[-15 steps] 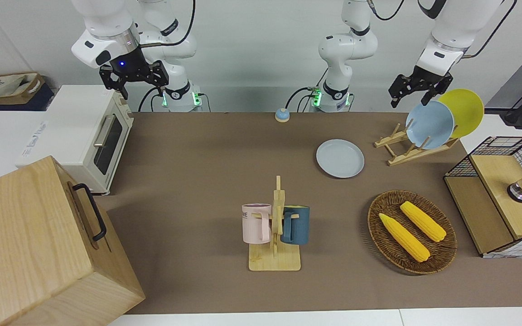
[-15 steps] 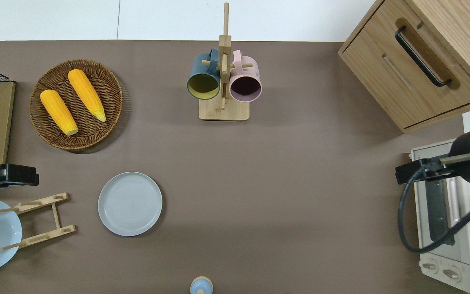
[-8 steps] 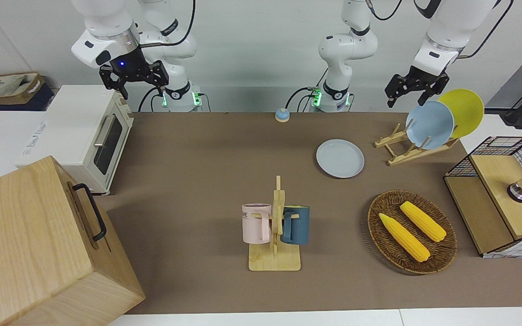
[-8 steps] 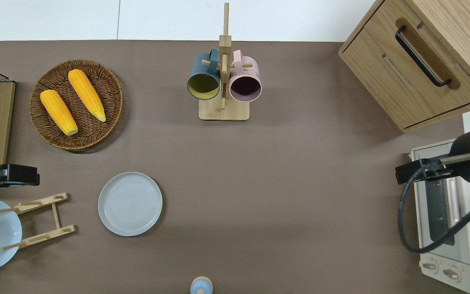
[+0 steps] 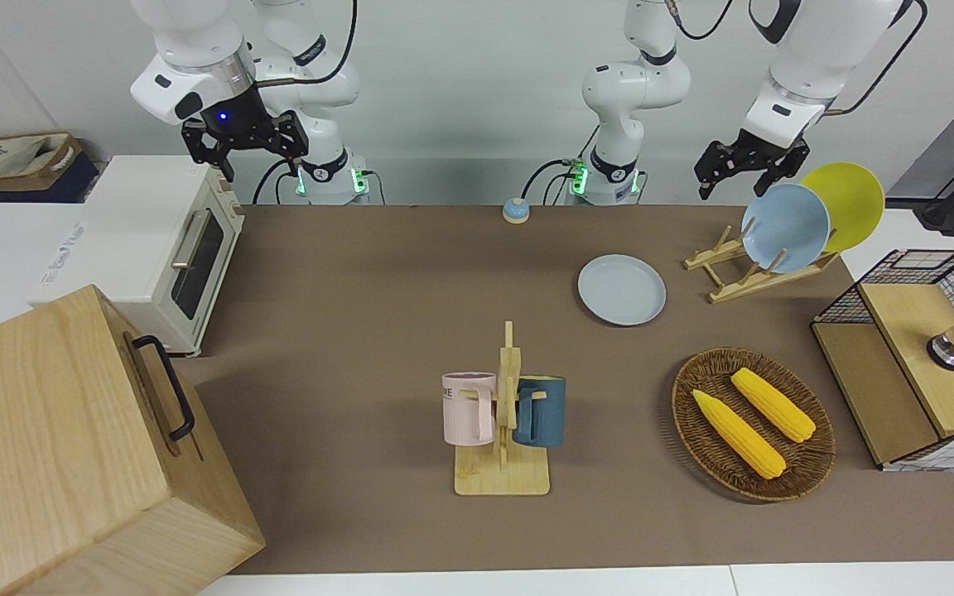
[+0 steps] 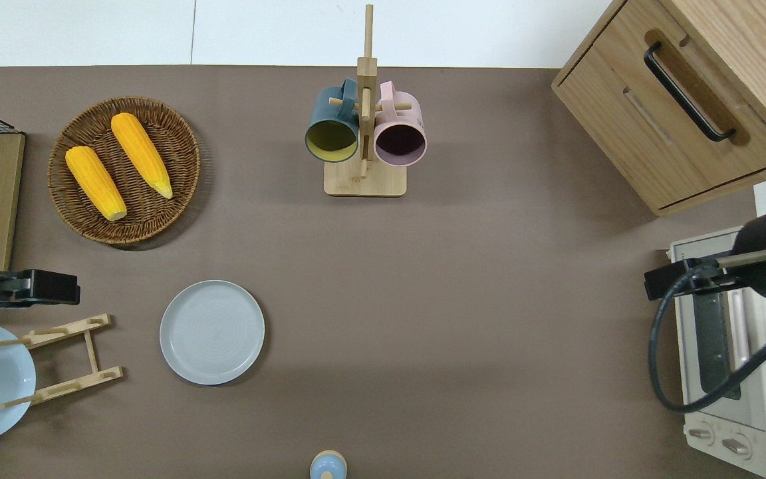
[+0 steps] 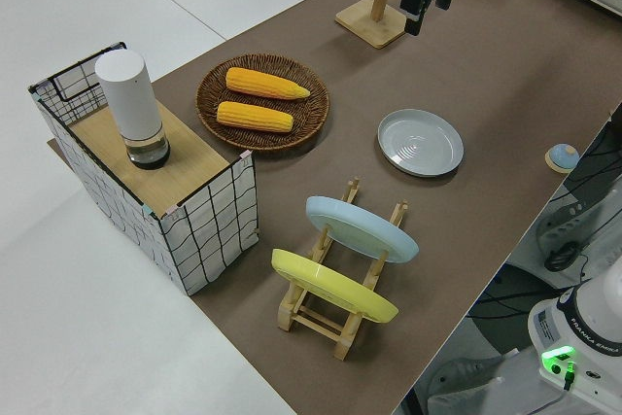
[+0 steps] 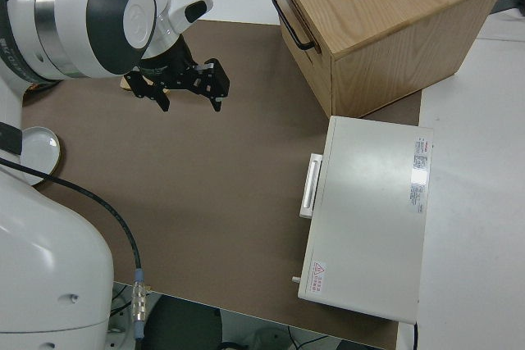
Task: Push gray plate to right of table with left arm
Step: 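Move the left gripper forward to the edge of the gray plate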
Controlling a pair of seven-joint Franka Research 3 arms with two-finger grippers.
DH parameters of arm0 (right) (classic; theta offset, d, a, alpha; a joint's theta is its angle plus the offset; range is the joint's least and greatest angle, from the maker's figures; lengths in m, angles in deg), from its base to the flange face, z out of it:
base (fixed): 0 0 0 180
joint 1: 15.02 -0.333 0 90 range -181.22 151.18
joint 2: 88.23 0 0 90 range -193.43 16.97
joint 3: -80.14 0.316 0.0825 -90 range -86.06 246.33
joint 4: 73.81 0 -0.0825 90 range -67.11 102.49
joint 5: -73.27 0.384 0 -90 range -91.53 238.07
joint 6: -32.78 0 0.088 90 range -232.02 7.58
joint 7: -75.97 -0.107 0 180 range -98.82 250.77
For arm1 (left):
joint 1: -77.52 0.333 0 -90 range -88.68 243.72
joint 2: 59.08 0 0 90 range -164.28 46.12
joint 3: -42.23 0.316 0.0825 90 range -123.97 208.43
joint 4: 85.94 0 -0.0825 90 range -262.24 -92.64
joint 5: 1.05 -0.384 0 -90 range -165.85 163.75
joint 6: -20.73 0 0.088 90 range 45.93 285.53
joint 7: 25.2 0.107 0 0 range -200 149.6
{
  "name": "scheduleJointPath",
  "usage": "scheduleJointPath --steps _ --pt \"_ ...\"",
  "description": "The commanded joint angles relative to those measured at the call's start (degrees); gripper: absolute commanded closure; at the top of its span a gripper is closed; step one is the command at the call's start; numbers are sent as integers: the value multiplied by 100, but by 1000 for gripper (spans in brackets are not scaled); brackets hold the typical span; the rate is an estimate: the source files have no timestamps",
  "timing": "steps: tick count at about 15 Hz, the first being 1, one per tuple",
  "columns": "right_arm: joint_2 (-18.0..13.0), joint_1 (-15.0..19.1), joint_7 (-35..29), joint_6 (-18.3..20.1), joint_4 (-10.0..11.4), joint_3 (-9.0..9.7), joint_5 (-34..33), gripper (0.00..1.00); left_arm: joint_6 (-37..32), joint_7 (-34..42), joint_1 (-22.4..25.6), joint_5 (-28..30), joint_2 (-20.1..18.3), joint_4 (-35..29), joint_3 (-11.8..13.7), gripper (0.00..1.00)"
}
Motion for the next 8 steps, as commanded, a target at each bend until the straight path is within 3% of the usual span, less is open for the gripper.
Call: scheduleJointPath --steps 1,8 --pt "-14 107 -75 89 -53 92 25 17 297 -35 -68 147 -241 -581 33 0" --pt "-14 107 -66 89 -53 92 25 17 1482 -105 -68 332 -680 -1846 24 0"
